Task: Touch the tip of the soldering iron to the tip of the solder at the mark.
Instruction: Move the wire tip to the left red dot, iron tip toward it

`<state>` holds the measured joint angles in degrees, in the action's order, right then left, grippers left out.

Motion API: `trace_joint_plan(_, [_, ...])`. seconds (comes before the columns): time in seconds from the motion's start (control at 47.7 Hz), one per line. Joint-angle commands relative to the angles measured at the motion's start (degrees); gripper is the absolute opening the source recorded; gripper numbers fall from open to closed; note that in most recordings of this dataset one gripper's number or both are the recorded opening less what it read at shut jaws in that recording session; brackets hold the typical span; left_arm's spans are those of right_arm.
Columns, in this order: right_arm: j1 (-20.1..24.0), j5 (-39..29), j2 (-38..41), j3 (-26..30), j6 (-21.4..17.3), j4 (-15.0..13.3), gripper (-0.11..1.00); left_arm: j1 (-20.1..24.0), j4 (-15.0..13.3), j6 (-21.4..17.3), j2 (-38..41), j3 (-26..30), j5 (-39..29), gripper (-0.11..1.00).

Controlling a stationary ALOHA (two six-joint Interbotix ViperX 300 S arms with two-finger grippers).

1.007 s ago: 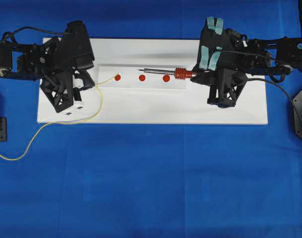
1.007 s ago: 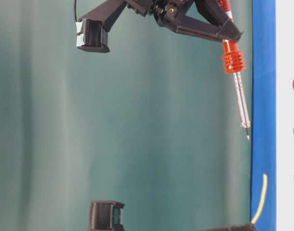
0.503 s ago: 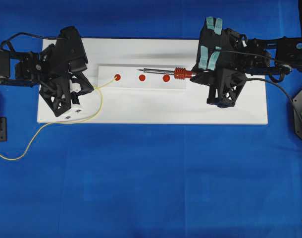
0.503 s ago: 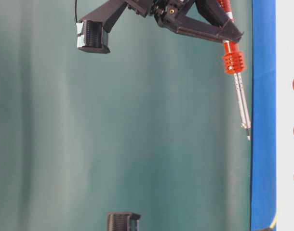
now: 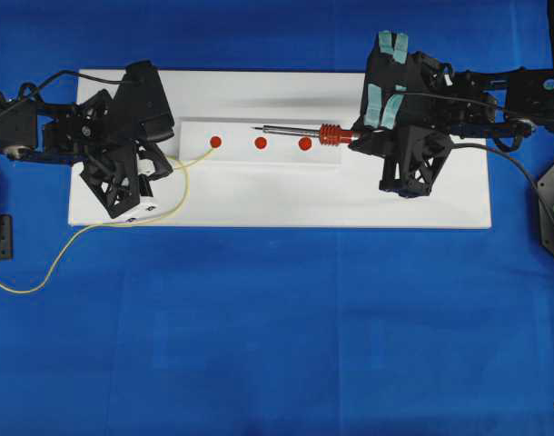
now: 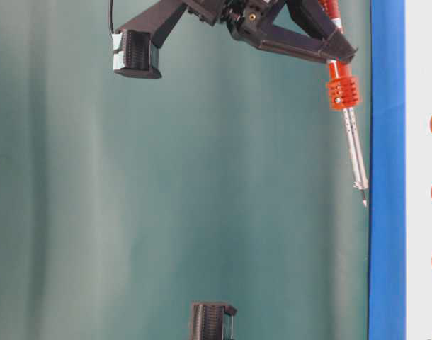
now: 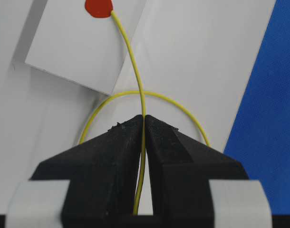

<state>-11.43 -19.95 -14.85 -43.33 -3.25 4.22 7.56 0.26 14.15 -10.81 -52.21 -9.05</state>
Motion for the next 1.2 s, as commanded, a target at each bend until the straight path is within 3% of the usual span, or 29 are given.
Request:
trace_joint_plan(0.0, [-0.1, 0.4, -0.4, 1.3, -0.1, -0.2, 0.06, 0.2, 0.0, 0.0, -0.5, 0.9, 0.4, 0.02])
trace_joint_plan(0.86, [-0.1, 0.6, 1.7, 1.9, -0.3, -0.1, 0.06, 0.7, 0.0, 0.1, -0.5, 1.1, 0.4, 0.02])
trace_joint_plan(1.174, [0.0, 1.0, 9.0, 8.1, 0.4, -0.3, 0.07, 0.5, 0.0, 0.1, -0.4, 1.1, 0.4, 0.02])
